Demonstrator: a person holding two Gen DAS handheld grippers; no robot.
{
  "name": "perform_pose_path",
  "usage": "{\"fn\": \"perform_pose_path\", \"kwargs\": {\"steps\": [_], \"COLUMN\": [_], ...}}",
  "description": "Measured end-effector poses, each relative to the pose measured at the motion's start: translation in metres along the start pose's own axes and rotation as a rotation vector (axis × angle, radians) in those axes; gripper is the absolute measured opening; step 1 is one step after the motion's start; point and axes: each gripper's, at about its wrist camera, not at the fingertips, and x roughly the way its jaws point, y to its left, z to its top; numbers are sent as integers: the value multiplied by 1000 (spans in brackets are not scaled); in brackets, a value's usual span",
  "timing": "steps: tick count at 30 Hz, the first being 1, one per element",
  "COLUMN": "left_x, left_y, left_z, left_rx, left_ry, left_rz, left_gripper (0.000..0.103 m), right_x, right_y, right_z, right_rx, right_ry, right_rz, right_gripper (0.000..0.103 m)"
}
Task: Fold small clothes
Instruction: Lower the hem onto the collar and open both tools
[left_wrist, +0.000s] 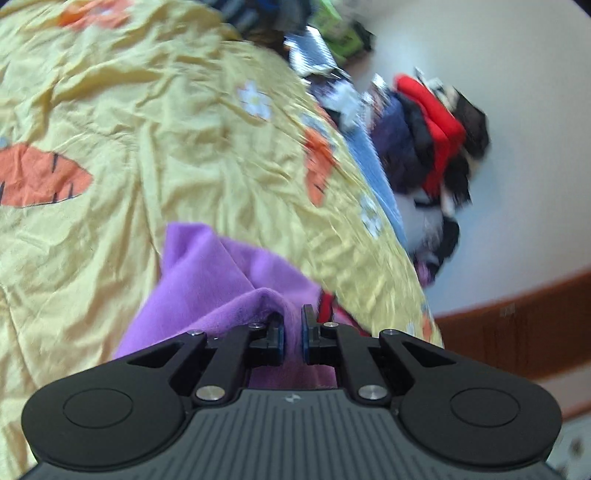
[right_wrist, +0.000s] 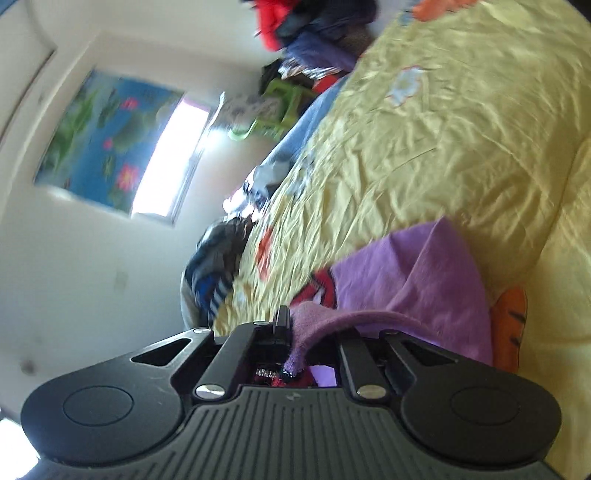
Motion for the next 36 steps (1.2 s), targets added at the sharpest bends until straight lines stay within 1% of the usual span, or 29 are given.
{"fn": "perform_pose_path", "kwargs": {"steps": [3, 9, 16, 17, 19, 21, 22, 23, 24, 26, 28, 29, 31, 32, 33, 34, 35, 36], "left_x": [13, 26, 33, 34, 37, 39, 39, 39, 38, 36, 34, 33, 32, 31, 31, 29, 27, 26], "left_y": [8, 17, 22, 24, 30, 33, 33, 32, 30, 25, 20, 17, 13, 12, 11, 11, 11, 9], "left_z": [8, 15, 19, 19, 21, 22, 23, 24, 25, 28, 29, 30, 32, 33, 34, 35, 35, 36], "left_rx": [-41, -68, -90, -105, -146, -167, -164, -154, -142, -121, -101, -94, -92, -95, -101, -111, -119, -116], "left_ry": [-18, -34, -43, -42, -33, -26, -19, -11, -8, -8, -13, -16, -33, -47, -67, -91, -115, -129], "left_rz": [30, 45, 37, 33, 15, 12, 17, 22, 25, 28, 22, 20, 9, -5, -23, -36, -42, -47], "left_gripper": [8, 8, 8, 8, 8, 8, 8, 8, 9, 9, 11, 14, 26, 40, 61, 69, 73, 73], "right_x": [12, 29, 38, 38, 40, 41, 40, 41, 40, 41, 42, 42, 45, 47, 49, 51, 54, 55], "right_y": [-11, -26, -43, -46, -54, -64, -67, -68, -67, -58, -47, -42, -36, -34, -33, -32, -32, -31], "right_z": [6, 11, 14, 13, 13, 14, 15, 16, 18, 20, 23, 24, 25, 26, 27, 27, 28, 28], "right_rx": [40, 109, 190, 205, 264, 324, 344, 355, 354, 318, 256, 226, 184, 170, 155, 140, 128, 117], "right_ry": [-14, -29, -43, -47, -61, -79, -92, -100, -101, -100, -113, -123, -131, -139, -146, -150, -152, -156], "right_rz": [-20, -20, -10, -9, 4, 14, 31, 61, 78, 78, 49, 35, 16, 5, -8, -19, -30, -41], "right_gripper": [12, 12, 13, 15, 17, 32, 43, 49, 53, 65, 71, 74, 77, 77, 77, 77, 77, 77]}}
